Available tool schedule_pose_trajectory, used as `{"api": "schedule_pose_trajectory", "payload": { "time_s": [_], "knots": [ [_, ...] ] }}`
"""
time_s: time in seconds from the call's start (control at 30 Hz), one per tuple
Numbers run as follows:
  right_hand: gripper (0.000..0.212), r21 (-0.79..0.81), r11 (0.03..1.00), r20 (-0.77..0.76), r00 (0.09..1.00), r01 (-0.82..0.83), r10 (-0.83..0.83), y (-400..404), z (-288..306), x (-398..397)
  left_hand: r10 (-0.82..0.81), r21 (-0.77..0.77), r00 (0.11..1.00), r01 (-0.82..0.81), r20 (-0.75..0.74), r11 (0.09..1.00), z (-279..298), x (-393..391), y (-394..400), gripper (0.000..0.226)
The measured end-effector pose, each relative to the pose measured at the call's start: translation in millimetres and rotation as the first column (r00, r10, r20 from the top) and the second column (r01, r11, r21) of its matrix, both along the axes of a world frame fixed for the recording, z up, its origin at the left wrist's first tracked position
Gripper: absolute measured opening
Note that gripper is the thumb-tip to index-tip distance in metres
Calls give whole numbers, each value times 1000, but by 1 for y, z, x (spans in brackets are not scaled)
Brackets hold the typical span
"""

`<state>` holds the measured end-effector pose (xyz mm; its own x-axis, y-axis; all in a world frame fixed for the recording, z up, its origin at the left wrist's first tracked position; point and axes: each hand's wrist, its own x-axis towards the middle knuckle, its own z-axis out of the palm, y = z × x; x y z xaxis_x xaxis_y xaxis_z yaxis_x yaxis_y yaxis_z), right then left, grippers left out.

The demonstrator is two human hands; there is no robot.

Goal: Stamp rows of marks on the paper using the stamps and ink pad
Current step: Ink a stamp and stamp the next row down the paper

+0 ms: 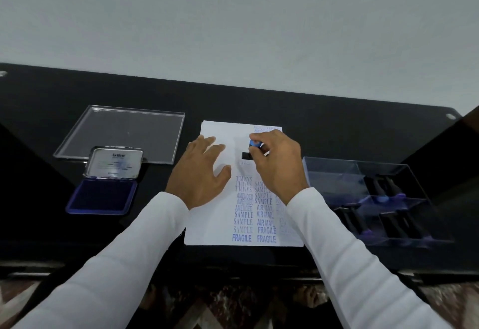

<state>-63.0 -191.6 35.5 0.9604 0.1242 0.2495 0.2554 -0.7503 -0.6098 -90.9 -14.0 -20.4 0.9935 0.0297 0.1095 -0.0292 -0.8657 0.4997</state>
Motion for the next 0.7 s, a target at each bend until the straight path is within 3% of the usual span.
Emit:
{"api": "schedule_pose_trajectory", "payload": {
  "time_s": [0.7],
  "knots": [
    [28,-37,999,-24,999,-23,22,8,-9,15,-49,66,999,49,5,997,-11,13,4,55]
  ]
}}
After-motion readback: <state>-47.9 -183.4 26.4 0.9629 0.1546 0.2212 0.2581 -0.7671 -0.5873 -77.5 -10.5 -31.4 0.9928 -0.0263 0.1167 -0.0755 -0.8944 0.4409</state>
